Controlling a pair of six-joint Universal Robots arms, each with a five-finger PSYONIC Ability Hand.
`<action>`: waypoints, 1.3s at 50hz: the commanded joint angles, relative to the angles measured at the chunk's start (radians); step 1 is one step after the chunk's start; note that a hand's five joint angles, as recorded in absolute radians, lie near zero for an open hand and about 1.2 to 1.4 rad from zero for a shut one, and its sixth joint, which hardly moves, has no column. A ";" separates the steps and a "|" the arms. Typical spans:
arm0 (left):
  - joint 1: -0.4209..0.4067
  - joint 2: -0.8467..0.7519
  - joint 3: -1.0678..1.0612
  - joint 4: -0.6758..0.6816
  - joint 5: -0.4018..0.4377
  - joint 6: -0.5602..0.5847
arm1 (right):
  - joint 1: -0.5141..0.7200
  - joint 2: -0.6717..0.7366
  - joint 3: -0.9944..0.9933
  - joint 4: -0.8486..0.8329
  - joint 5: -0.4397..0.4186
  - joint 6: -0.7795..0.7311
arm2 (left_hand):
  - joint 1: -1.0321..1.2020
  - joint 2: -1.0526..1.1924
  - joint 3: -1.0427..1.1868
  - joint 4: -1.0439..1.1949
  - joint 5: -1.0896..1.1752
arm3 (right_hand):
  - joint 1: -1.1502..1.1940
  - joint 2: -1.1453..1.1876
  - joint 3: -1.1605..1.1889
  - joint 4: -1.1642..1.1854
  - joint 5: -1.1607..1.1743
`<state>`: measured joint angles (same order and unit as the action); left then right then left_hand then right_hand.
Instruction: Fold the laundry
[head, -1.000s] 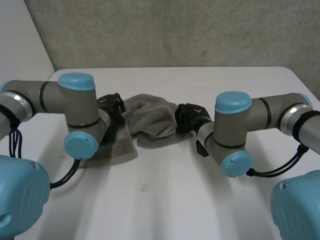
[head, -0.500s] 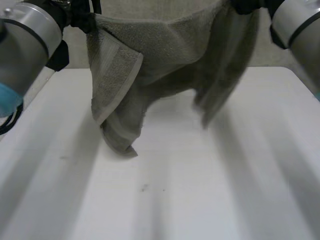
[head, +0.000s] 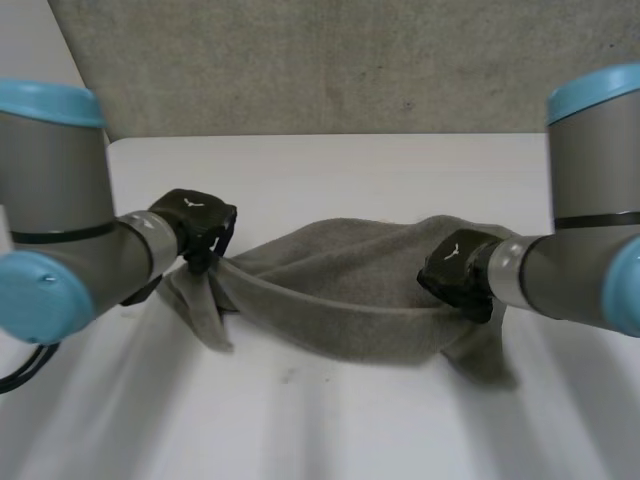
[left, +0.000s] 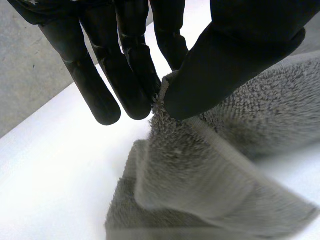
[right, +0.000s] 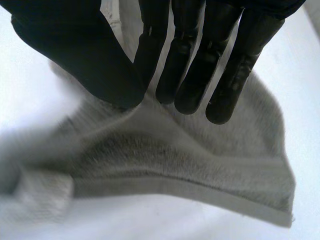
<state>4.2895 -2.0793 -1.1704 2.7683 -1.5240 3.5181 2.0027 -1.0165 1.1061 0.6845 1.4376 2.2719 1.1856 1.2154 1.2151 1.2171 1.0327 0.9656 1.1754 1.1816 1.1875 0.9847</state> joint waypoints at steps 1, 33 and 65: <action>-0.002 -0.153 0.190 0.234 -0.018 0.016 | 0.008 0.153 -0.227 -0.160 0.093 0.023 | 0.211 0.181 0.181 0.179 0.189 | 0.431 0.221 0.215 0.209 0.237; 0.096 0.113 -0.521 0.841 0.119 -0.117 | -0.062 -0.227 0.443 -0.784 -0.258 0.385 | 0.211 0.181 0.181 0.179 0.189 | 0.431 0.221 0.215 0.209 0.237; 0.098 0.087 -0.670 0.823 0.084 0.058 | -0.200 -0.263 0.575 -0.649 -0.241 0.442 | -0.561 -0.591 -0.591 -0.593 -0.583 | 0.431 0.221 0.215 0.209 0.237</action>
<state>4.3841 -1.9535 -1.8487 3.5748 -1.4244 3.5812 1.8580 -1.2252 1.6865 0.0418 1.1990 2.6621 0.6049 0.5991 0.5998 0.5983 0.4226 0.9651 1.1838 1.1860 1.1933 0.9914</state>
